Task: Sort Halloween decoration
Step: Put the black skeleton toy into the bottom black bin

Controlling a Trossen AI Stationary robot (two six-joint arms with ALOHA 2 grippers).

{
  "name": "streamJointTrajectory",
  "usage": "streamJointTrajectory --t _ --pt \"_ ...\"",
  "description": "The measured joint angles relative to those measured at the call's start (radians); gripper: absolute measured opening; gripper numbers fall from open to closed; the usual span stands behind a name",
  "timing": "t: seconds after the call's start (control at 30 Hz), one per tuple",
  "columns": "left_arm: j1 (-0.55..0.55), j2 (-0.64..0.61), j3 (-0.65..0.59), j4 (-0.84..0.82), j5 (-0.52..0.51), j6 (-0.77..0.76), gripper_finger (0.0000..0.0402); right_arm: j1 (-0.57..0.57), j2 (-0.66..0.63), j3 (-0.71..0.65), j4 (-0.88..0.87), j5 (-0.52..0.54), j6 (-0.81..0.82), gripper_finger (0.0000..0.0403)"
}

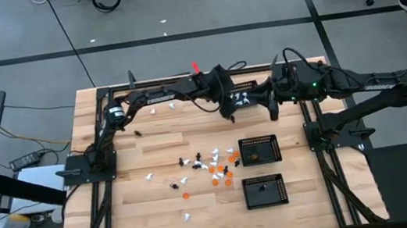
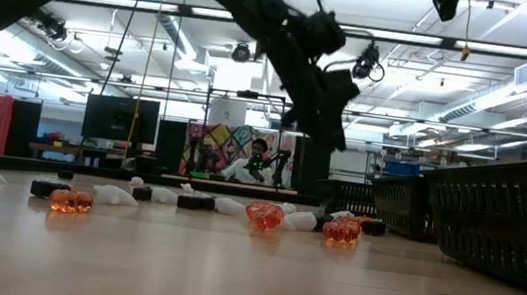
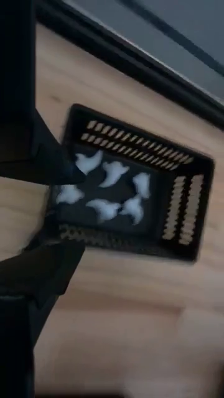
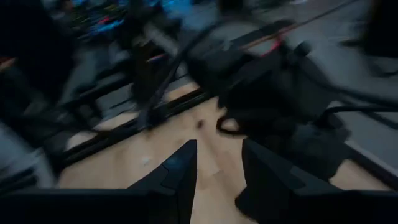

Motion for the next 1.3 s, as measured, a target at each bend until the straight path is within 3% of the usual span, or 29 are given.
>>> streamJointTrajectory --t 0.23,0.47,0.6,0.8,0.9,1.13,1.3 --pt "-0.030 -0.039 -0.001 -0.057 -0.016 0.064 0.0125 0.056 -0.006 0.000 0.000 -0.211 -0.045 0.0132" --pt "-0.123 -0.075 -0.021 -0.163 0.068 0.125 0.0114 0.101 -0.004 0.000 -0.067 -0.178 -0.022 0.0132" --pt "-0.192 -0.179 -0.228 -0.068 0.074 0.110 0.0114 0.122 -0.009 0.000 -0.060 -0.135 -0.019 0.0132" --pt "-0.316 -0.448 -0.634 0.180 0.054 -0.058 0.0114 0.159 0.006 0.000 -0.084 -0.089 -0.008 0.0132" --pt "-0.381 -0.562 -0.776 0.201 -0.001 -0.161 0.0114 0.158 0.044 0.000 -0.085 -0.086 -0.019 0.0132" --pt "-0.489 -0.688 -0.991 0.145 -0.026 -0.501 0.0114 0.124 0.179 0.000 -0.081 -0.087 -0.051 0.0132" --pt "-0.556 -0.694 -1.058 0.128 -0.126 -0.675 0.0144 0.115 0.239 0.000 -0.040 -0.147 -0.074 0.0132"
